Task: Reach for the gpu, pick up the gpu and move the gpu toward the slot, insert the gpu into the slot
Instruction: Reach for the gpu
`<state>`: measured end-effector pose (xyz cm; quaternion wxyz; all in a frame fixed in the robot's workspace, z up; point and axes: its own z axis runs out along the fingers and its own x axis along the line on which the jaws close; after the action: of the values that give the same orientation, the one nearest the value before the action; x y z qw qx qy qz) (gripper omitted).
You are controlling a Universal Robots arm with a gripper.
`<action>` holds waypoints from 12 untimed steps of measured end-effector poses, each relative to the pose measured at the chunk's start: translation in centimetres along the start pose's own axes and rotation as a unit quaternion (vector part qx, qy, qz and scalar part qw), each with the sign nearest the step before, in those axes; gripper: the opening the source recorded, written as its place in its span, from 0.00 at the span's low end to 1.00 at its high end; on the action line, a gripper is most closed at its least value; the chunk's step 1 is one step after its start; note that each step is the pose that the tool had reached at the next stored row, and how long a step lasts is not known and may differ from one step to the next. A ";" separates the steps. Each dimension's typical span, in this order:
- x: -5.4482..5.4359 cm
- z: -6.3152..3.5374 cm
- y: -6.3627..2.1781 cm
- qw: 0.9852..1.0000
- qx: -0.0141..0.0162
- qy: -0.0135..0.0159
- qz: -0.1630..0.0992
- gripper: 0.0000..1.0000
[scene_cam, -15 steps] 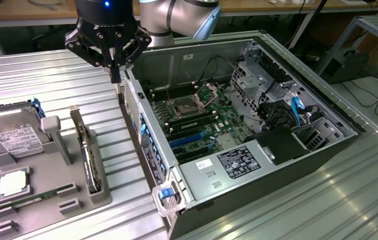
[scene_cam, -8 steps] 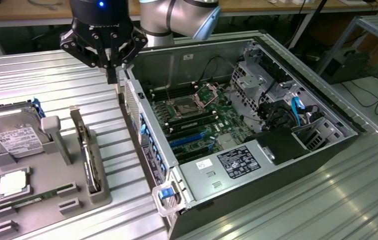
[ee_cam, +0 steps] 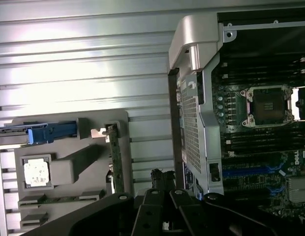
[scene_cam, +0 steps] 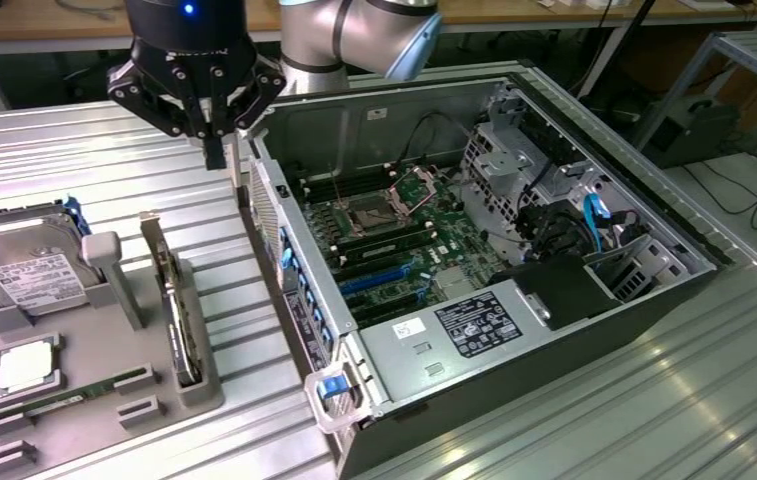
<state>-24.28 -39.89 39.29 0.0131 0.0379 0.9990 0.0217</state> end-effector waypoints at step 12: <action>1.9 -0.03 -0.14 1.000 0.000 0.000 0.000 0.11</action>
<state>-26.17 -39.89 39.27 0.0131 0.0379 0.9990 0.0217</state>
